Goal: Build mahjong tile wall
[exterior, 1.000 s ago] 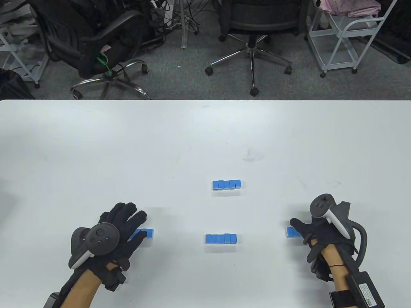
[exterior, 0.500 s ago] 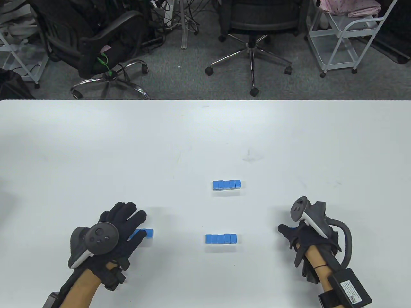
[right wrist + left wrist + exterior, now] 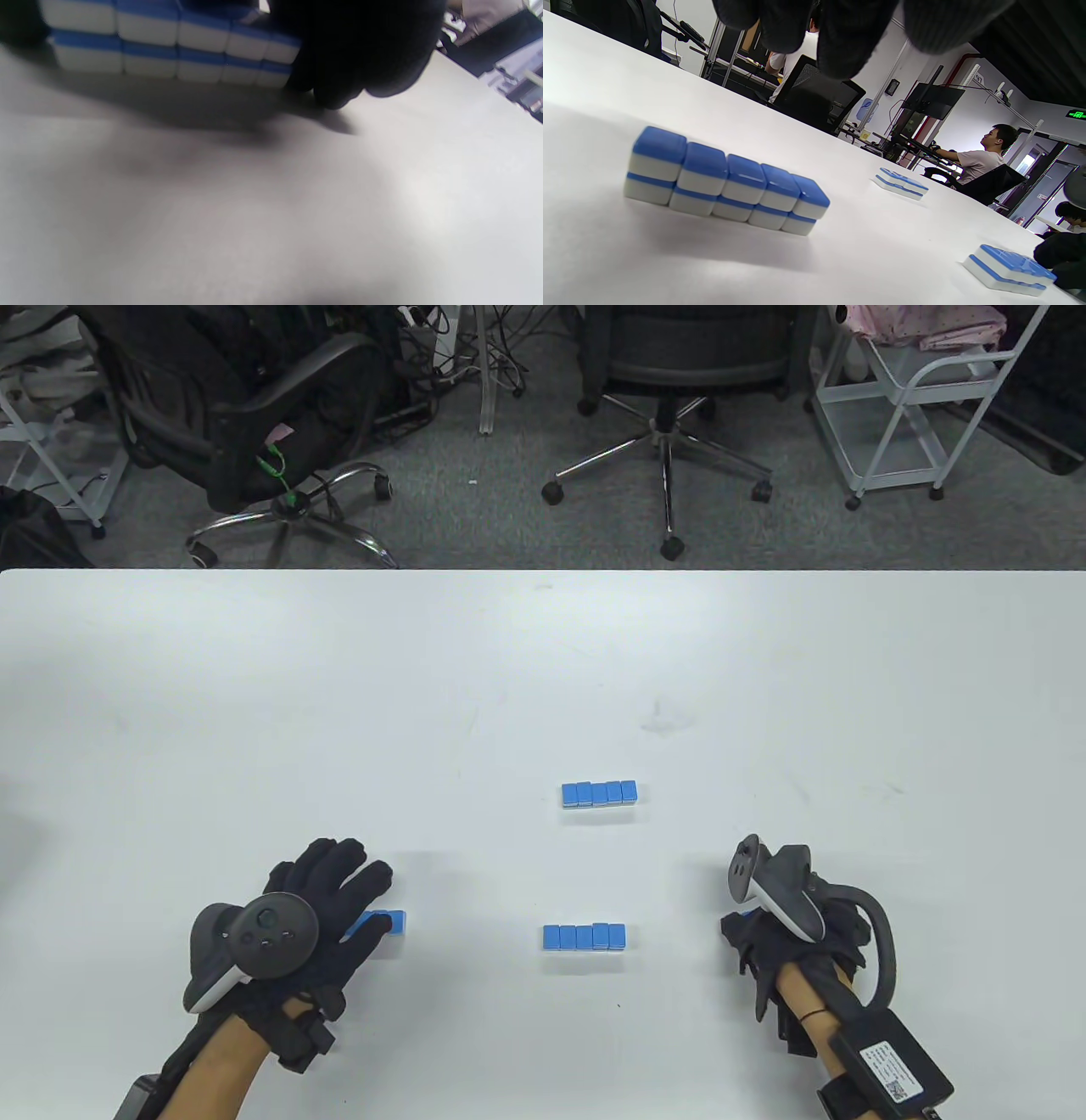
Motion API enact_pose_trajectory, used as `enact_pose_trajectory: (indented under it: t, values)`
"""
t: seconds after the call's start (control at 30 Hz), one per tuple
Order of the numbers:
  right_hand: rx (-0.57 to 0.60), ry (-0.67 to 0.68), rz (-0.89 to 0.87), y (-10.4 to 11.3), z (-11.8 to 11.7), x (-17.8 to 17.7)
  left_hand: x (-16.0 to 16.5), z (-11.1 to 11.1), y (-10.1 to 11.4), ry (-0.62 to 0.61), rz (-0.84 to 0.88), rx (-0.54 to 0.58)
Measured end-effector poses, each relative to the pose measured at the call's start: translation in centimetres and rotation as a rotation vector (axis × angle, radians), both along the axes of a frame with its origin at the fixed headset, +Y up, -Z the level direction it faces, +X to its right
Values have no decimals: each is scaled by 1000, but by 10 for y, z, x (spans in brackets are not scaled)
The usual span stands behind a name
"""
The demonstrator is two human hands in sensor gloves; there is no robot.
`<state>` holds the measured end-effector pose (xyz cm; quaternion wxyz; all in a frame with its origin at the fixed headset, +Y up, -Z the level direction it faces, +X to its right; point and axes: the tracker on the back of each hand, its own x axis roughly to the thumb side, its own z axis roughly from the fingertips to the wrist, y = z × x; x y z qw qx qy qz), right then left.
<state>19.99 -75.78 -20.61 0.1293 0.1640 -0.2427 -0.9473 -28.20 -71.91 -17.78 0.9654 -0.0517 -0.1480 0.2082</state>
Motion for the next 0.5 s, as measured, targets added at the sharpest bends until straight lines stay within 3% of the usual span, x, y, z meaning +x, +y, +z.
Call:
enact_pose_trajectory:
  t: [0.2,0.5]
  values:
    - [90,252,12,-1,-8,-17,0,-2,0,3,3,-5]
    - [186,676,-48,-3,-50,-59,0,-4,1,9,5,-6]
